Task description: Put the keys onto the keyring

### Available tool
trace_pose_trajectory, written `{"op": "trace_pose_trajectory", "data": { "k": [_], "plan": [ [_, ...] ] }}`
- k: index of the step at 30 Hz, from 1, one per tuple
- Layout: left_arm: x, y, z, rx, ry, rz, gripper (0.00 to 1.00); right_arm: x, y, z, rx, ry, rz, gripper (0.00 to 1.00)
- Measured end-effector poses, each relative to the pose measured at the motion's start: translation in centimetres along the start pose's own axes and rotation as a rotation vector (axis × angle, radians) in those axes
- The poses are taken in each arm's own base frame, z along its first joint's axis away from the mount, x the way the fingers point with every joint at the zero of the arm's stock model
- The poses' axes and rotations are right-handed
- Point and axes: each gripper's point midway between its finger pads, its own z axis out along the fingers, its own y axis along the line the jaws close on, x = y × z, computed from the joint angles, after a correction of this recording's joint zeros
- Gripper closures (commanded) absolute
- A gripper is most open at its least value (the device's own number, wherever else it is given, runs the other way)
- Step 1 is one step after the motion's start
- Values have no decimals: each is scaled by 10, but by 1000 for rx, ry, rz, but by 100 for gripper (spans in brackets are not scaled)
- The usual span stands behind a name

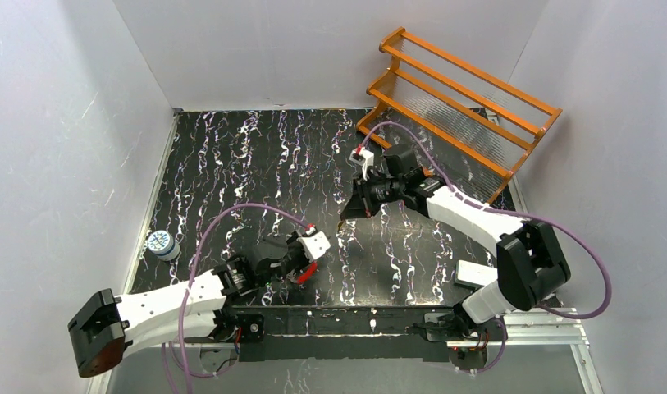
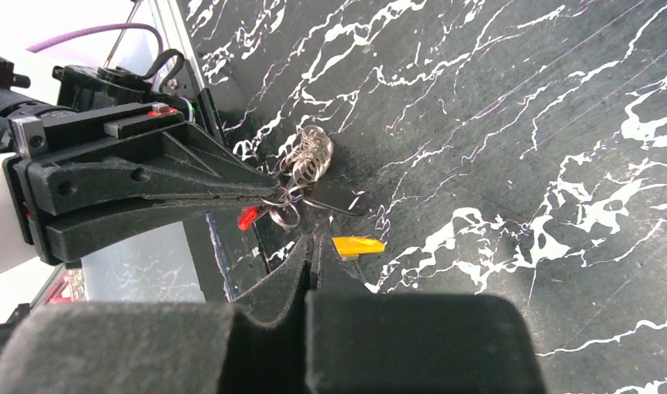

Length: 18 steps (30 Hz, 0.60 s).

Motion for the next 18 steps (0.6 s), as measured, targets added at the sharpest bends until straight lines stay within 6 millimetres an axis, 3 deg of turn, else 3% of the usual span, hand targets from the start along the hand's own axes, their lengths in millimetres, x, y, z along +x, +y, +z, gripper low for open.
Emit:
{"op": "trace_pose_trajectory", "data": {
  "k": [7, 12, 18],
  "plan": [
    [-6, -6, 0, -8, -89, -120, 100, 16, -2, 21, -52, 51, 21, 99],
    [-16, -4, -2, -19, -140, -170, 100, 38, 13, 40, -106, 124, 21, 99],
    [-15, -4, -1, -28, -146, -205, 100, 47, 32, 45, -128, 157, 2, 99]
  ]
}}
